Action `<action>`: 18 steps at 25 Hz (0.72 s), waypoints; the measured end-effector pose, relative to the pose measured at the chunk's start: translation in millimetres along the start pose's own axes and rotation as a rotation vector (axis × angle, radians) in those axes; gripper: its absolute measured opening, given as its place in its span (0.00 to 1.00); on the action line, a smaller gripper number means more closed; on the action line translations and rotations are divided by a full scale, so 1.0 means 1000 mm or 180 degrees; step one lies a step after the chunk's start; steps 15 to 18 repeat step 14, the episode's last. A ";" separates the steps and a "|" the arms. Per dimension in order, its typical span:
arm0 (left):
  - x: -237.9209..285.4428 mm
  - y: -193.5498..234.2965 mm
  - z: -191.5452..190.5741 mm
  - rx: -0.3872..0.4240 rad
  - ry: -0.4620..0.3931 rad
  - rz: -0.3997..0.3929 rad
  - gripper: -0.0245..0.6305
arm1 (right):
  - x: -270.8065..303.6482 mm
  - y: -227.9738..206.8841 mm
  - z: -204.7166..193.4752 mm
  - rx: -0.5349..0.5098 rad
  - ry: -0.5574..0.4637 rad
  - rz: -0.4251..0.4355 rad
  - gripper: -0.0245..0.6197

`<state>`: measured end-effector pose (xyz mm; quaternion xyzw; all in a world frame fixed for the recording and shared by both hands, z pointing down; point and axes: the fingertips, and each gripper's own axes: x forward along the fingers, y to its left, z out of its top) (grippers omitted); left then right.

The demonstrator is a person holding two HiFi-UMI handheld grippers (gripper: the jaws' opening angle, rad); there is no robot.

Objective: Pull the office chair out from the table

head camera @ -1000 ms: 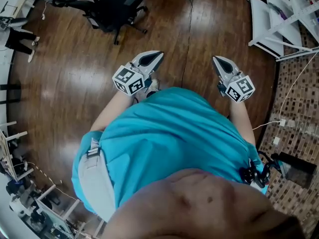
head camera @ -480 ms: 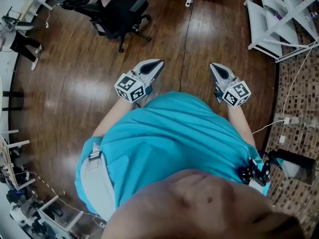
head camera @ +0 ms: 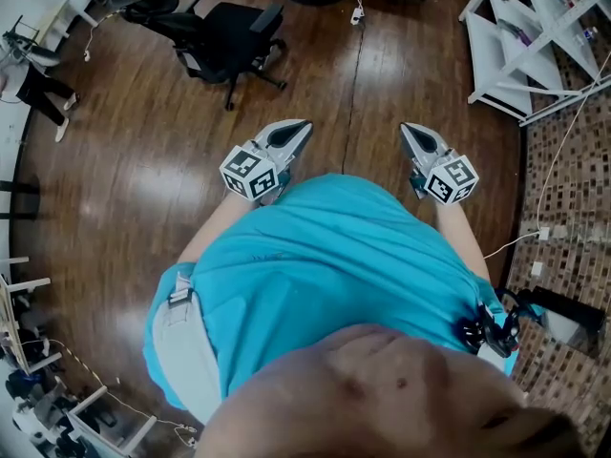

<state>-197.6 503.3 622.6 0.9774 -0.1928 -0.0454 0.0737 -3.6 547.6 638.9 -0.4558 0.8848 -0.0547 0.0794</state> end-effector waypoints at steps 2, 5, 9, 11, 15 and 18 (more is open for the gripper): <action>0.003 -0.001 0.000 0.0014 0.0004 -0.0020 0.20 | 0.000 -0.001 -0.002 -0.0012 0.0017 0.0002 0.03; 0.006 -0.002 0.003 0.0026 -0.0011 -0.0019 0.20 | 0.000 -0.004 0.000 -0.0019 0.0038 0.0005 0.03; 0.011 0.000 0.003 0.0027 -0.0010 0.0010 0.20 | -0.002 -0.011 0.004 -0.0034 0.0046 0.0002 0.03; 0.013 0.002 0.003 0.0025 -0.0009 0.0016 0.20 | -0.001 -0.015 0.005 -0.0045 0.0046 -0.0001 0.03; 0.019 0.005 0.005 0.0022 -0.0016 0.0020 0.20 | 0.001 -0.021 0.008 -0.0050 0.0038 -0.0004 0.03; 0.019 0.005 0.005 0.0022 -0.0016 0.0020 0.20 | 0.001 -0.021 0.008 -0.0050 0.0038 -0.0004 0.03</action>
